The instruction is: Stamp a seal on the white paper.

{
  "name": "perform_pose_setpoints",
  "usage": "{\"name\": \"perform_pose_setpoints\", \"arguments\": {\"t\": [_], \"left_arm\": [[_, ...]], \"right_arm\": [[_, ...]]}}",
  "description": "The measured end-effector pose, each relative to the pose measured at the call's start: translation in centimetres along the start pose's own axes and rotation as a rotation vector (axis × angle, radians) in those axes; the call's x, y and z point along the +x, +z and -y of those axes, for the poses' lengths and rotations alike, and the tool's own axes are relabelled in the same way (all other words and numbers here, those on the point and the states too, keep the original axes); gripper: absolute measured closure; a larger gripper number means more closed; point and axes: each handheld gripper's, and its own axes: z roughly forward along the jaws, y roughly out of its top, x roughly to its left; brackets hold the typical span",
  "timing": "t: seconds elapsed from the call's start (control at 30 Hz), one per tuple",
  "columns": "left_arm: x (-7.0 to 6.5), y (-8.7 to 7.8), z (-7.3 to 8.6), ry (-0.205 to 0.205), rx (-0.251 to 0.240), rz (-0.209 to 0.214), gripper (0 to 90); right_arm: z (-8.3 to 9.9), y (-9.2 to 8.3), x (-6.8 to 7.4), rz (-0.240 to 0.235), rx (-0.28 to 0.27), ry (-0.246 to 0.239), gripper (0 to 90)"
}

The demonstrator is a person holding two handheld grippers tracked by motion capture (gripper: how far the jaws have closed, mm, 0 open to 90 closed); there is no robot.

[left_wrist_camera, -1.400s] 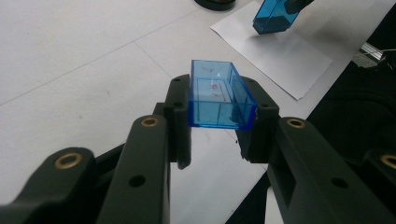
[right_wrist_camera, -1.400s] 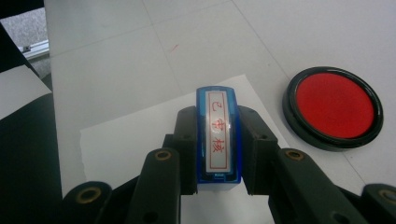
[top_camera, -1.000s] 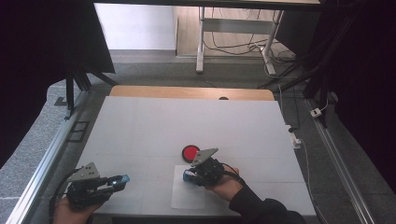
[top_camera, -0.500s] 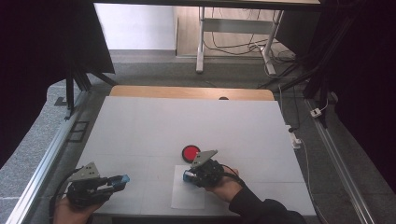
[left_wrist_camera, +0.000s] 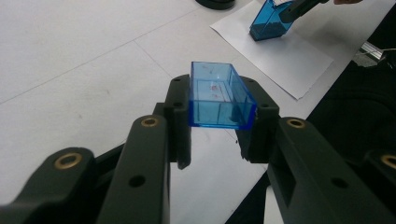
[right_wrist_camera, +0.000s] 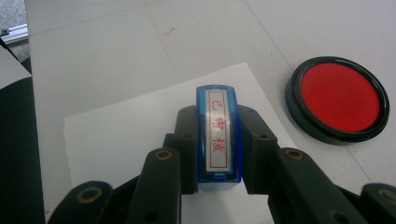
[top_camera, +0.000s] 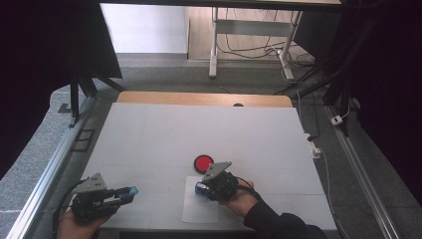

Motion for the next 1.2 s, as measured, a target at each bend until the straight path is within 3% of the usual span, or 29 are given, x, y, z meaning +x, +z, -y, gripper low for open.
{"name": "perform_pose_setpoints", "arguments": {"t": [0.47, 0.67, 1.2], "left_arm": [[0.0, 0.0, 0.0, 0.0, -0.001, -0.001, 67.3], [0.0, 0.0, 0.0, -0.001, -0.001, -0.001, 67.3], [0.0, 0.0, 0.0, 0.0, 0.001, 0.0, 67.4]], "right_arm": [[0.2, 0.0, -0.7, -0.033, -0.009, 0.035, 71.5], [0.3, 0.0, -1.1, -0.058, -0.016, 0.073, 71.5], [0.0, 0.0, -0.3, -0.014, 0.0, 0.017, 71.3]]}}
